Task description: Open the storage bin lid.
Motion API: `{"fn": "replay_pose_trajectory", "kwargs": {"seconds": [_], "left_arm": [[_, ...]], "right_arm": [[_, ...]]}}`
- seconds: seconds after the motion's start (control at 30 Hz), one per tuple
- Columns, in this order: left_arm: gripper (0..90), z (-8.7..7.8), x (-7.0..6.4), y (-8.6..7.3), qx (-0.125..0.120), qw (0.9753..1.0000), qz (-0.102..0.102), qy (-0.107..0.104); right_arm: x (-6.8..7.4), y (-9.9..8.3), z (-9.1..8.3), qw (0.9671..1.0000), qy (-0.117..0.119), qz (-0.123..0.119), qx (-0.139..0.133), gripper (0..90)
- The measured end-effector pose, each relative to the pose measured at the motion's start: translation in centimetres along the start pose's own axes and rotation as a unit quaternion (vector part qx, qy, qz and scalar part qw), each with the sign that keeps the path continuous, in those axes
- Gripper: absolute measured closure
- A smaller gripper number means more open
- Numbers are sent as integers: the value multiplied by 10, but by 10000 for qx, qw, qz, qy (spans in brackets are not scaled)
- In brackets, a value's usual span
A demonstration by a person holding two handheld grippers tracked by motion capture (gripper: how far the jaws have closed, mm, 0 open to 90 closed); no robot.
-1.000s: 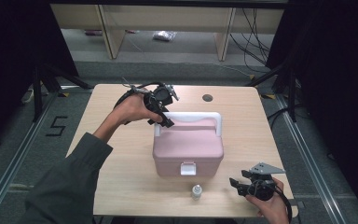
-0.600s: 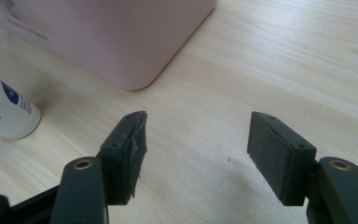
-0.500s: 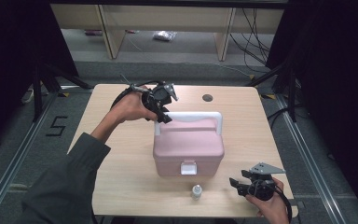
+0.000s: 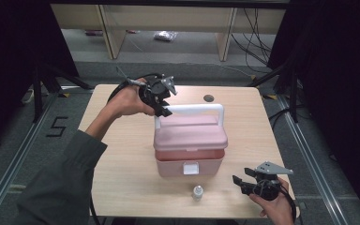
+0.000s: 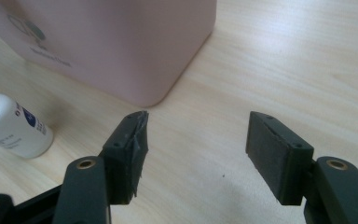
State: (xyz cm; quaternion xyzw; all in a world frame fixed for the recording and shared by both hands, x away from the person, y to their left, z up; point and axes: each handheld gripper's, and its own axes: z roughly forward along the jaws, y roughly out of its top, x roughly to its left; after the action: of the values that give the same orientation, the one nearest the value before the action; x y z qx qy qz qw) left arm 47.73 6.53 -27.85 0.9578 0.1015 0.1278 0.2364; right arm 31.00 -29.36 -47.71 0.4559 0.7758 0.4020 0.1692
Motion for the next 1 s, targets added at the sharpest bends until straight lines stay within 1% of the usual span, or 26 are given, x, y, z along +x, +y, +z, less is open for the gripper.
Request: {"fn": "replay_pose_trajectory", "kwargs": {"seconds": [0.03, 0.07, 0.1, 0.13, 0.2, 0.23, 0.27, 0.3, 0.4, 0.43, 0.47, 0.5, 0.53, 0.57, 0.6, 0.63, 0.7, 0.73, 0.77, 0.8, 0.83, 0.87, 0.9, 0.93, 0.97, 1.0], "left_arm": [[713, 0, 0, 0, 3, 10000, 5, 15], [714, -1, 1, 1, 4, 10000, 7, 15], [715, -1, 1, 1, 10, 10000, 8, 13], [715, -1, 1, 1, 2, 10000, 1, 13], [715, -1, 2, 1, -14, 10000, -2, 1], [716, -1, 2, 1, -16, 10000, 6, -11], [718, -2, 2, 1, -13, 10000, 41, -17], [719, -2, 2, 1, -10, 10000, 53, -21], [719, -2, 3, 1, -9, 10000, 70, -27], [719, -2, 3, 1, -10, 10000, 69, -24], [719, -3, 4, 1, -14, 10000, 67, -27], [719, -3, 4, 1, -16, 10000, 69, -31], [719, -3, 5, 1, -18, 10000, 61, -21], [718, -3, 5, 1, -32, 10000, 49, -15], [719, -3, 5, 1, -32, 10000, 48, -20], [719, -4, 6, 1, -36, 10000, 50, -24], [720, -4, 6, 1, -33, 10000, 52, -20], [720, -4, 6, 0, -39, 10000, 41, -19], [721, -5, 7, 0, -33, 10000, 35, -15], [722, -5, 7, 0, -29, 10000, 35, -15], [722, -5, 7, 0, -27, 10000, 34, -16], [723, -5, 7, -1, -31, 10000, 23, -14], [723, -5, 7, -1, -34, 10000, 15, -13], [723, -5, 7, -1, -34, 10000, 15, -13], [723, -5, 7, -1, -36, 10000, 17, -14], [723, -5, 7, -1, -46, 10000, 7, -18]], "right_arm": [[3, 1, -2, 9997, 71, 218, 41, 405], [0, 3, -3, 10000, 13, -9, -78, 411], [1, 4, -4, 9998, 105, 0, -174, 415], [3, 5, -5, 9994, 176, 208, -204, 424], [2, 11, -10, 9993, 156, 4, -353, 449], [3, 12, -11, 9989, 171, 50, -425, 470], [2, 14, -11, 9982, 284, 36, -520, 496], [4, 16, -13, 9979, 314, 142, -545, 526], [3, 24, -20, 9966, 353, -192, -720, 626], [4, 27, -22, 9960, 402, -187, -778, 653], [3, 29, -22, 9950, 426, -267, -860, 681], [4, 32, -23, 9945, 459, -245, -905, 713], [5, 35, -23, 9932, 495, -304, -1009, 741], [6, 37, -25, 9940, 546, -248, -917, 758], [6, 41, -24, 9925, 589, -328, -1022, 780], [8, 43, -25, 9931, 593, -265, -977, 797], [6, 48, -22, 9910, 596, -506, -1083, 825], [8, 50, -21, 9912, 617, -438, -1083, 838], [8, 53, -20, 9900, 599, -512, -1171, 842], [10, 56, -19, 9899, 727, -354, -1163, 847], [9, 60, -17, 9888, 679, -528, -1221, 850], [10, 61, -16, 9887, 682, -478, -1243, 852], [10, 64, -14, 9884, 687, -544, -1236, 854], [9, 68, -12, 9875, 673, -633, -1281, 857], [11, 70, -11, 9888, 728, -487, -1205, 857], [10, 74, -7, 9868, 675, -675, -1307, 857]]}}
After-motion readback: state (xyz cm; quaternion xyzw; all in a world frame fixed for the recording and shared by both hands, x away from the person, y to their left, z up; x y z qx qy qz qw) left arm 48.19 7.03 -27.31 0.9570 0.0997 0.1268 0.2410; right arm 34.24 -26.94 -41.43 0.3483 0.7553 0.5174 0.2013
